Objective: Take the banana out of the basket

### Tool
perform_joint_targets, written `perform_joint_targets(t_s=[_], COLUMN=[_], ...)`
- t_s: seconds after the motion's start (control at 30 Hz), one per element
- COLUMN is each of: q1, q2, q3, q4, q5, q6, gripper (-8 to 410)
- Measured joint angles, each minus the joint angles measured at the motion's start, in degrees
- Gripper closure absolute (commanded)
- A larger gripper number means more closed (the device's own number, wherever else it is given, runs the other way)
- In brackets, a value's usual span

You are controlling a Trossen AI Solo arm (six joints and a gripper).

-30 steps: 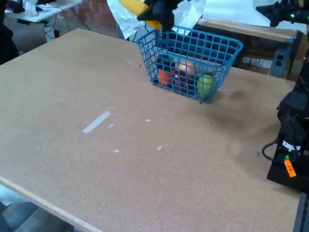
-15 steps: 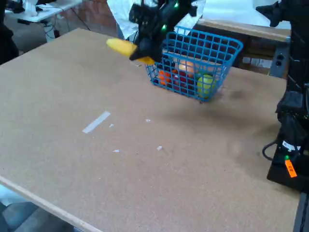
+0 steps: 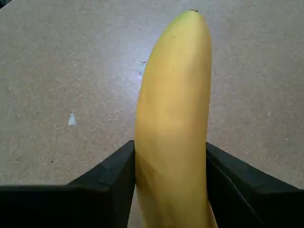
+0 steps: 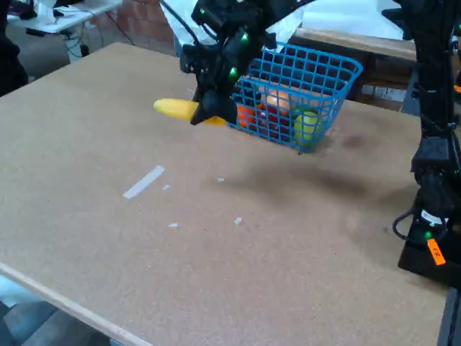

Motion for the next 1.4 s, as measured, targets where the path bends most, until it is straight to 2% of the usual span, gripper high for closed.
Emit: perform_joint_targets(t_s=[0.33,0.63,0.93,1.4], q1=[3.9,4.8,4.8,4.8], q2=[3.8,11.3,16.2,16.7], q3=[0.0,0.0,0.0,2.4], q4=[-3.0,-3.2,0.7,5.4], q5=[0.5,1.2,2.1,5.9], q6=[-1.9,-1.9,-1.9,-3.4], gripper=[402,402,402,402])
